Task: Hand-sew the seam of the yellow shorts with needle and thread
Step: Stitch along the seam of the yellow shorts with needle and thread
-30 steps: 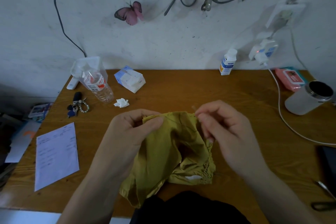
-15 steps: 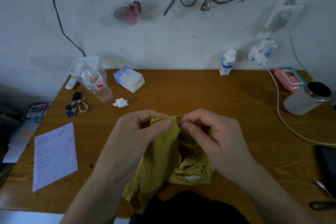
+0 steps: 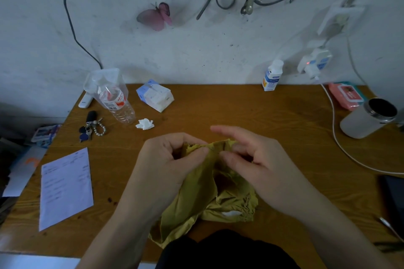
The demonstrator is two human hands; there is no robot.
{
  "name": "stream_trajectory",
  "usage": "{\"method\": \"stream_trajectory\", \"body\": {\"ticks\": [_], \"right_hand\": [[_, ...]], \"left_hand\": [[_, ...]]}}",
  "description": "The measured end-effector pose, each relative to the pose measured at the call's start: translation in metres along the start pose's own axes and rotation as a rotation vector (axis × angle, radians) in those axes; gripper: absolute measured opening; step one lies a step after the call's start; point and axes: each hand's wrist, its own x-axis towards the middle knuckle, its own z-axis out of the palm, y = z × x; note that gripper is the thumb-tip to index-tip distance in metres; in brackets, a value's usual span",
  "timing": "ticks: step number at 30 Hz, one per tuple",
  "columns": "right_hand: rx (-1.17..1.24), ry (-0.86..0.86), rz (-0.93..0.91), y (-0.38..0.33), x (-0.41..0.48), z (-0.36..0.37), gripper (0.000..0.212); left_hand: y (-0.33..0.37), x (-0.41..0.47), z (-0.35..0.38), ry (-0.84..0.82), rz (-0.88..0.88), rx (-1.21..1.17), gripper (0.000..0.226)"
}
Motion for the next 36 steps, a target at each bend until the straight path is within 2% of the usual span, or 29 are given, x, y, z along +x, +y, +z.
{"method": "stream_trajectory", "body": {"ticks": [2, 5, 12, 16, 19, 26, 30, 36], "right_hand": [[0.024, -0.025, 0.022, -0.002, 0.0, -0.002, 0.023], [0.006, 0.055, -0.01, -0.004, -0.001, 0.0, 0.014], [-0.148, 0.183, -0.029, -0.007, -0.003, 0.006, 0.01], [-0.313, 0.203, -0.012, -0.011, -0.004, 0.011, 0.008], [-0.369, 0.213, -0.017, -0.013, -0.005, 0.013, 0.008], [-0.06, 0.18, 0.031, -0.008, -0.004, 0.001, 0.016], [-0.015, 0.174, 0.029, -0.007, -0.007, -0.002, 0.015], [0.1, 0.119, 0.07, -0.009, -0.007, -0.004, 0.017]], "left_hand": [[0.0, -0.001, 0.0, 0.005, 0.02, 0.022, 0.017], [-0.001, -0.001, 0.004, 0.051, 0.034, 0.037, 0.017], [-0.003, -0.003, 0.014, 0.227, 0.122, 0.208, 0.01], [-0.002, -0.01, 0.028, 0.264, 0.203, 0.266, 0.008], [0.0, -0.01, 0.029, 0.24, 0.185, 0.22, 0.009], [0.002, -0.002, 0.018, 0.133, 0.068, 0.035, 0.009], [0.005, 0.0, 0.012, 0.031, -0.044, -0.107, 0.023], [0.006, 0.004, 0.007, 0.009, -0.129, -0.215, 0.018]]}}
